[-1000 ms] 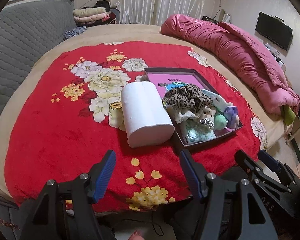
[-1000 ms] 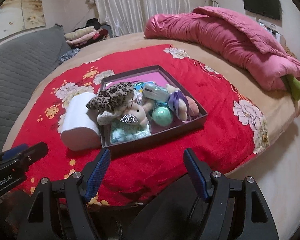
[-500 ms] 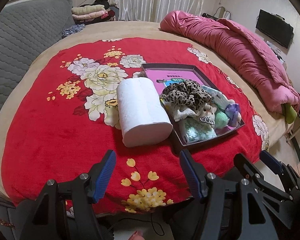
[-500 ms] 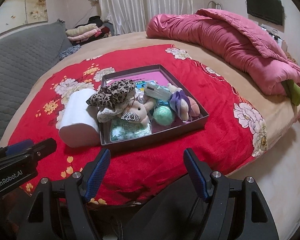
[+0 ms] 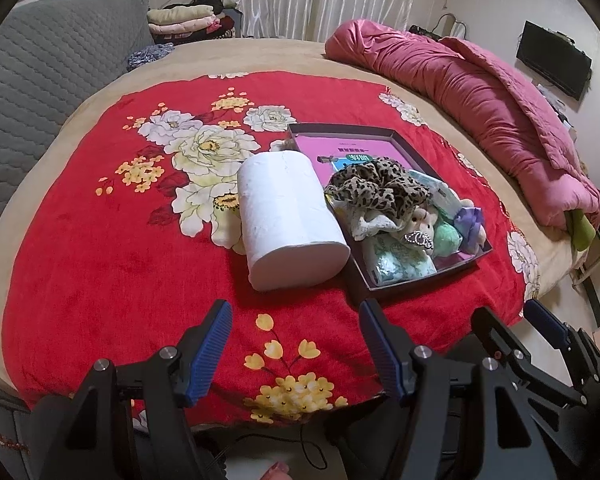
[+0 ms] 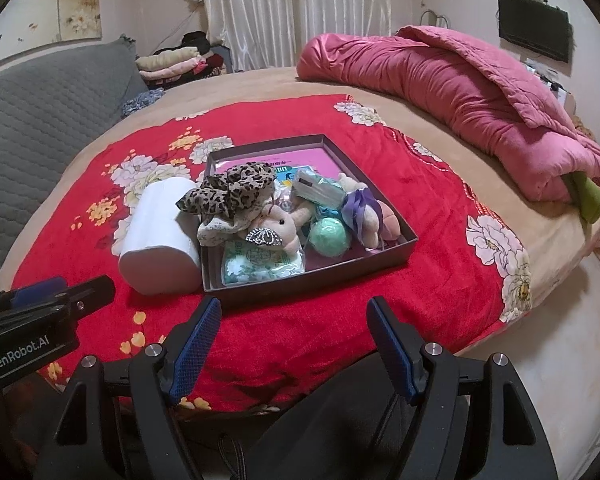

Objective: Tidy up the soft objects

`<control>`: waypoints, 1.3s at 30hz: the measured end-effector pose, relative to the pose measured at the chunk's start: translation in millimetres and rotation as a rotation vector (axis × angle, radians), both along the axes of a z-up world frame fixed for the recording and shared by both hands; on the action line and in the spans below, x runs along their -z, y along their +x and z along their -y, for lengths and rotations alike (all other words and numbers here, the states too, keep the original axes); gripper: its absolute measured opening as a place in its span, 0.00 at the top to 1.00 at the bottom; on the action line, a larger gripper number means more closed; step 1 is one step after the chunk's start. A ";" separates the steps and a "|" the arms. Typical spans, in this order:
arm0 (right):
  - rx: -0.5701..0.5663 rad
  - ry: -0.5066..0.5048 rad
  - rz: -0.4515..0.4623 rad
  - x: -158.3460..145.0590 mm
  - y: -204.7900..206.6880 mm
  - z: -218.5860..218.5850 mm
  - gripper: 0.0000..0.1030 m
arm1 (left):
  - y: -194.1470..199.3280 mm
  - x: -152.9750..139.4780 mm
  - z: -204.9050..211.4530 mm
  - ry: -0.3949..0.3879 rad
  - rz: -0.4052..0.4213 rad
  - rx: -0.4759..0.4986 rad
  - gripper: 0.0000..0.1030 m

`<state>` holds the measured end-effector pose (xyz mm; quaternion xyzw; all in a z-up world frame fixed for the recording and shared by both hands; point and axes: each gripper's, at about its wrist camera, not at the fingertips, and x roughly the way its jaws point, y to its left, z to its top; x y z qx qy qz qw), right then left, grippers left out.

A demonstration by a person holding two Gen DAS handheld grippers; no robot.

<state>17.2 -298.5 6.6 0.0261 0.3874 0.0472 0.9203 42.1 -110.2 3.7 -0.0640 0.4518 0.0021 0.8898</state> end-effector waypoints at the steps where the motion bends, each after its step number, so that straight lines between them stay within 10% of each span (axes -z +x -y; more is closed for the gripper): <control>1: 0.000 -0.005 0.001 0.1 -0.1 -0.5 0.26 | 0.0 0.0 -0.1 0.001 -0.001 -0.002 0.36; 39: -0.024 -0.014 0.004 0.6 1.3 -4.0 0.26 | 0.5 1.9 -0.7 0.008 -0.015 -0.003 0.36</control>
